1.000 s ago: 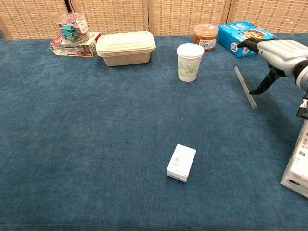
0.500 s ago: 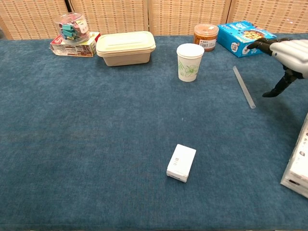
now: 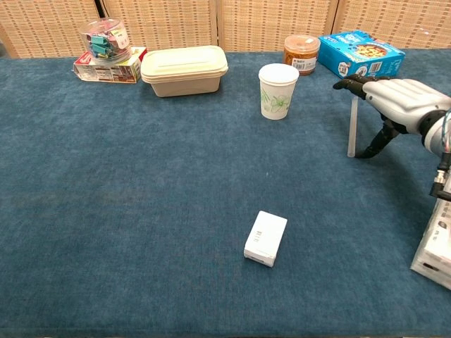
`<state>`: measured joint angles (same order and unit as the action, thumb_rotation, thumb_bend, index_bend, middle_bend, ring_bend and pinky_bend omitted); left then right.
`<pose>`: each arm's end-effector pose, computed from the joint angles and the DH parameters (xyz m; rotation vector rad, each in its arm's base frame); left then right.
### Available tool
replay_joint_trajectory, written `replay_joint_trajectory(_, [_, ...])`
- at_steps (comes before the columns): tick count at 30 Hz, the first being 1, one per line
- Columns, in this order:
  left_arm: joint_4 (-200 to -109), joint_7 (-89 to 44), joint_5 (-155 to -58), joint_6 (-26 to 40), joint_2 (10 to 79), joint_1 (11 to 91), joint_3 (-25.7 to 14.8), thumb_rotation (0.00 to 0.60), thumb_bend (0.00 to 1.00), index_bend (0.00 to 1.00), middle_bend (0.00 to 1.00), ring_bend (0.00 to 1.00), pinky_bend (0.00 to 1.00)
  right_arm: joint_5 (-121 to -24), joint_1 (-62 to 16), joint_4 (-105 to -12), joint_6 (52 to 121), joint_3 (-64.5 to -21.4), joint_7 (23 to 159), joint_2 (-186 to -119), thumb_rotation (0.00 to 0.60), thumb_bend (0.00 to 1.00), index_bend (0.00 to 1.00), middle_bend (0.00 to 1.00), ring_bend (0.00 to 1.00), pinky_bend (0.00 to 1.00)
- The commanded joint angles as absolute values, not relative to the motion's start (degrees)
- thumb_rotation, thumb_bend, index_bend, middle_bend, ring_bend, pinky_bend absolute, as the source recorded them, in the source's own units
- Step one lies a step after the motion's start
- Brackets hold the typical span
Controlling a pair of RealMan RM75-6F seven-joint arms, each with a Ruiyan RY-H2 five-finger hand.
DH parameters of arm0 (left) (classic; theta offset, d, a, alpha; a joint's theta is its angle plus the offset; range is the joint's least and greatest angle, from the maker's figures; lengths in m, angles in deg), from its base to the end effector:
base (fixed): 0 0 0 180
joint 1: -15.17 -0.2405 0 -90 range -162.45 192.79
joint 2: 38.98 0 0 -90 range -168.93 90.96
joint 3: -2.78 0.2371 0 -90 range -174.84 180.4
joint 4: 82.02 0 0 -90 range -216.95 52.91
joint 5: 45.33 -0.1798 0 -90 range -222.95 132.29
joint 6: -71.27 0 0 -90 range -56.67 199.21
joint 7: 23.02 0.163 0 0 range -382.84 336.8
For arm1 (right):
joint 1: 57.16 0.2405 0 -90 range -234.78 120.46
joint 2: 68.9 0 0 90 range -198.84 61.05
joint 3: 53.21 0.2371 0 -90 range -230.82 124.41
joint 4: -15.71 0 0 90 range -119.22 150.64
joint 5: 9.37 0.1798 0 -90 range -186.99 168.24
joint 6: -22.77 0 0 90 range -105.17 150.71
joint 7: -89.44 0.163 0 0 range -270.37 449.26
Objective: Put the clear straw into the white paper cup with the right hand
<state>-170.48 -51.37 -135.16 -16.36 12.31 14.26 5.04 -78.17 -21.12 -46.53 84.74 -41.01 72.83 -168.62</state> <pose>-0.3123 0.1504 0.2418 -1.3023 -1.1319 -0.9777 -0.1953 -0.3572 0.0052 1.6216 -0.8358 0.8629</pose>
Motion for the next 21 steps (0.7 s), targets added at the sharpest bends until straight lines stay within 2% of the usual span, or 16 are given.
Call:
replay_joint_trajectory(1, [-170.42,-51.45,-135.18,-16.38,12.30,14.25,5.05,0.600,0.00,0.00,0.00,0.00,0.00,-77.25,-20.82,-46.52,85.27,-39.87,72.44,-169.59,0.600,0.00,0.00,0.00,0.00,0.00])
replay_joint_trajectory(8, [-170.21,-51.86,-135.27,-16.51,12.27,14.20,5.09,0.600,0.00,0.00,0.00,0.00,0.00,-76.44,-21.07,-47.84,85.59,-38.72,73.20,-169.33,0.600,0.00,0.00,0.00,0.00,0.00])
replay_joint_trajectory(14, [-170.22,-51.78,-135.37,-16.55,12.30,14.19,5.13,0.600,0.00,0.00,0.00,0.00,0.00,-76.80,-20.95,-55.21,79.67,-39.59,76.45,-161.64,0.600,0.00,0.00,0.00,0.00,0.00])
replay_joint_trajectory(21, [-170.37,-51.51,-135.44,-16.68,12.33,14.15,5.15,0.600,0.00,0.00,0.00,0.00,0.00,-74.72,-19.23,-61.83,71.49,-40.45,75.67,-153.28,0.600,0.00,0.15,0.00,0.00,0.00])
